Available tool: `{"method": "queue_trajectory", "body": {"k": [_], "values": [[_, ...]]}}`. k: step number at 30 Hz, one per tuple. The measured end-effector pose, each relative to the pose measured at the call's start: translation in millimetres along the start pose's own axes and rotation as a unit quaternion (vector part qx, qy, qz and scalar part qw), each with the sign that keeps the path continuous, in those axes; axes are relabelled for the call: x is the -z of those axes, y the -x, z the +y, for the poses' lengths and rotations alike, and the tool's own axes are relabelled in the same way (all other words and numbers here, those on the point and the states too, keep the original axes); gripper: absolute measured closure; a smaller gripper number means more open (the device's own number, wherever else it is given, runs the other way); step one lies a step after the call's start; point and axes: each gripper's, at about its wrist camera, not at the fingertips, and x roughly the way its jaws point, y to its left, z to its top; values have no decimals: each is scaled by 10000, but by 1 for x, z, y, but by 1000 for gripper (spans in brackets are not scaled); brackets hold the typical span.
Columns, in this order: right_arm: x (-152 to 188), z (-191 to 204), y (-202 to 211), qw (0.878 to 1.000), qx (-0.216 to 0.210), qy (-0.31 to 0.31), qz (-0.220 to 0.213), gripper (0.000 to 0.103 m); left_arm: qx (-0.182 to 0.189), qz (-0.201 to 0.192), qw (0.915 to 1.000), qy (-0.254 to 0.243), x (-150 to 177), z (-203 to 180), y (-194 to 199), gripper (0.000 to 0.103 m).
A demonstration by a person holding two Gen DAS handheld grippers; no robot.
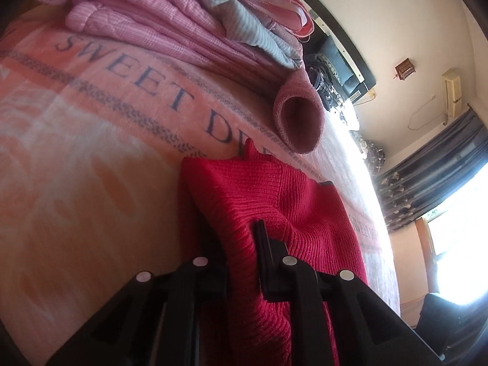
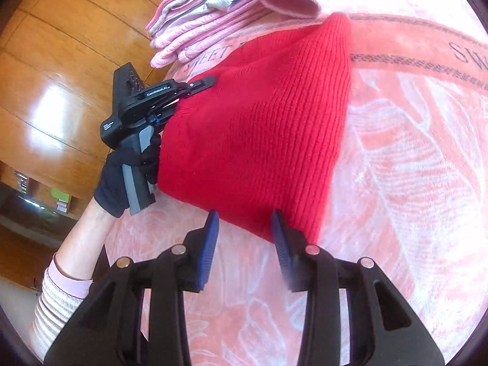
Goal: Fold small clothes
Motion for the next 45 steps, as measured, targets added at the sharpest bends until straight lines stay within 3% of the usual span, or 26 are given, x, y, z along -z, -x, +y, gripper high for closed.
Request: {"method": "queue_trajectory", "body": {"k": [2, 5, 11, 16, 18, 20, 25, 28, 31, 35, 45], "values": [[3, -8, 5, 10000, 16, -41, -38, 66, -16, 146, 9998, 102, 1, 0, 6, 71], [6, -16, 14, 9998, 20, -113, -141, 63, -49, 273, 9996, 52, 15, -8, 26, 62], [12, -37, 13, 9991, 102, -389, -114, 57, -220, 388, 9975, -546, 75, -34, 70, 56], [17, -44, 3, 9985, 180, -515, -7, 57, -448, 595, 9947, -714, 107, -44, 66, 53], [16, -44, -1, 9983, 172, -550, -11, 57, -513, 673, 9936, -749, 114, -43, 61, 55], [16, -44, -1, 9983, 170, -563, -29, 57, -692, 681, 9915, -869, 118, -41, 60, 92], [16, -39, 0, 9986, 140, -518, -38, 57, -663, 610, 9944, -553, 111, -11, 73, 95], [14, -34, -1, 9988, 106, -481, -32, 57, -323, 680, 9968, -273, 115, 3, 74, 94], [11, -32, -3, 9987, 94, -493, -30, 55, -51, 774, 9970, 6, 112, 8, 76, 83], [5, -34, -1, 9983, 24, -574, -107, 50, -124, 614, 9978, 205, 107, 7, 89, 54], [-9, -45, -23, 9953, -353, -906, -9, 51, -51, 770, 9967, 258, 101, 0, 67, 41]]}}
